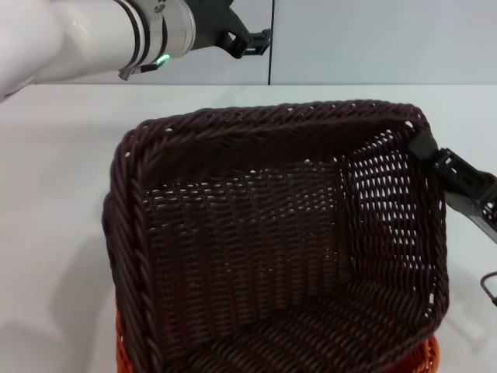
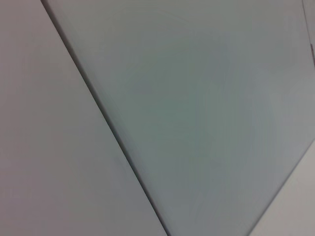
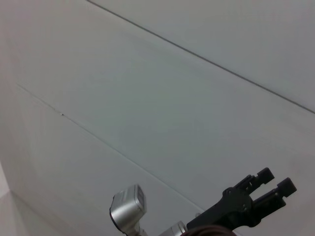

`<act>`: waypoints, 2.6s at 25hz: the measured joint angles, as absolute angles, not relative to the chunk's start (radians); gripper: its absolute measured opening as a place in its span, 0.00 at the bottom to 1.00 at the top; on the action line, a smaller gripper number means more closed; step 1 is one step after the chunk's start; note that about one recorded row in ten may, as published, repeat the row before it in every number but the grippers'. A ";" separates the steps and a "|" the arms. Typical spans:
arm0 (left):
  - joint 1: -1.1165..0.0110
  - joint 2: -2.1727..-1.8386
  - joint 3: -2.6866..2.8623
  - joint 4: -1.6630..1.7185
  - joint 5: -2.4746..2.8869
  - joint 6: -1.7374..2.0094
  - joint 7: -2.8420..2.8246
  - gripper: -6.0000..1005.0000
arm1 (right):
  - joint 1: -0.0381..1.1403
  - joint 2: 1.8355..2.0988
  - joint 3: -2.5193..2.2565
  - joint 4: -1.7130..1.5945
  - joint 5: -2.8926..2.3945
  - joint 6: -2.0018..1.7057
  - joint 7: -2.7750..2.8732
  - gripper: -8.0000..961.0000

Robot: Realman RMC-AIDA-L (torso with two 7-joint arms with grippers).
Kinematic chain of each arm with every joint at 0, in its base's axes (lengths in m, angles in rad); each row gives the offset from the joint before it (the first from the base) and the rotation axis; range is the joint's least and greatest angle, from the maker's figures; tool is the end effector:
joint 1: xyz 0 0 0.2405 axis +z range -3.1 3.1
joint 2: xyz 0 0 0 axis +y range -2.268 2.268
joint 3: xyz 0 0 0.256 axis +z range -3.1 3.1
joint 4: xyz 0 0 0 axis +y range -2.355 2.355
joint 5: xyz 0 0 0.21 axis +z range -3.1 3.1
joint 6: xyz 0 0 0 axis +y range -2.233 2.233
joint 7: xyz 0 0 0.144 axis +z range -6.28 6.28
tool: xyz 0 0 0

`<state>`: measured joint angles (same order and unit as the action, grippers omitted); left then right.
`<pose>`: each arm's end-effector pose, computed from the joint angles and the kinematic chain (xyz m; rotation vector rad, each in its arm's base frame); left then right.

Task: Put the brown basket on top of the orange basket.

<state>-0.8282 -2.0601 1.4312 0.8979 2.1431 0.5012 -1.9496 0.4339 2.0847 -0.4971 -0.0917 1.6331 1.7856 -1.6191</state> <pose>-0.1069 0.4794 -0.0135 -2.2679 -0.1636 -0.1862 0.2658 0.2724 -0.0118 -1.9846 1.3435 1.8123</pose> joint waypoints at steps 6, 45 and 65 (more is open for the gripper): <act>-0.836 -2.061 1.431 0.870 2.142 0.503 -1.951 0.81 | 0.403 2.081 -0.497 -0.088 1.633 1.788 -1.617 0.21; -0.862 -2.066 1.430 0.821 2.135 0.497 -1.953 0.81 | 0.362 2.074 -0.534 -0.040 1.623 1.669 -1.557 0.21; -0.865 -2.066 1.430 0.821 2.134 0.466 -1.950 0.81 | 0.423 2.070 -0.527 -0.127 1.566 1.642 -1.519 0.47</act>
<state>-0.8651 -2.0661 1.4297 0.8206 2.1336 0.4660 -1.9496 0.4228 2.0696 -0.5274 -0.1275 1.5657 1.6424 -1.5190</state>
